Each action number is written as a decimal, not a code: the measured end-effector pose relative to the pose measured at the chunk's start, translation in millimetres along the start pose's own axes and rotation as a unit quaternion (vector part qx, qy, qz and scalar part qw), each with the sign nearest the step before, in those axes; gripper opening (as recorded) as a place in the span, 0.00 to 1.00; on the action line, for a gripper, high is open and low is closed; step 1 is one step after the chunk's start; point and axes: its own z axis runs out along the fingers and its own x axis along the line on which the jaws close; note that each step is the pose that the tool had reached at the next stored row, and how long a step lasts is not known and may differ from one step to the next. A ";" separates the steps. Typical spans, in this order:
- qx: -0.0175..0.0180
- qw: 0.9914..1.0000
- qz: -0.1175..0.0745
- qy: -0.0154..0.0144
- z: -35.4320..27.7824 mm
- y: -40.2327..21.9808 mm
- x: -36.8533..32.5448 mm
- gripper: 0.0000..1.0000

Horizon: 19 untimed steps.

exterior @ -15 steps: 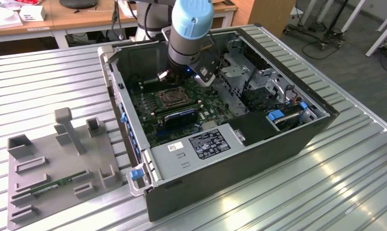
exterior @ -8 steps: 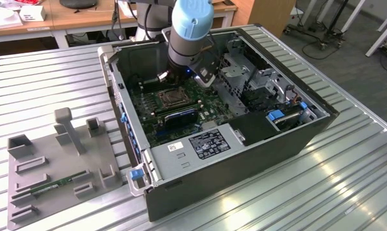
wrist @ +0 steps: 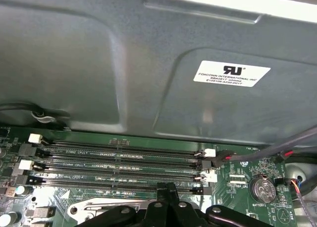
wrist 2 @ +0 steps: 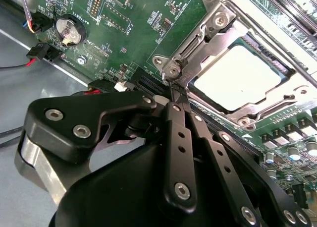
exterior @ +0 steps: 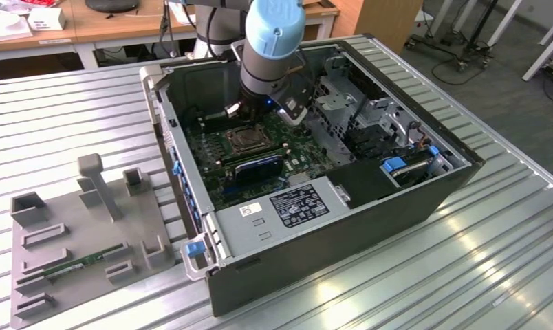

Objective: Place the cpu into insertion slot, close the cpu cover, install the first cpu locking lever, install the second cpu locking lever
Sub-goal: 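Install the first cpu locking lever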

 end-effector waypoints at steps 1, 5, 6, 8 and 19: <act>0.000 1.000 0.000 0.000 0.1 0.0 0.0 0.11; -0.001 1.000 0.000 0.000 -1.4 0.8 -0.3 0.11; 0.000 1.000 0.000 0.000 -3.1 1.5 -0.5 0.11; 0.000 1.000 0.000 0.000 -6.5 2.9 -1.0 0.11; 0.000 1.000 0.000 0.000 -17.2 7.5 -2.6 0.11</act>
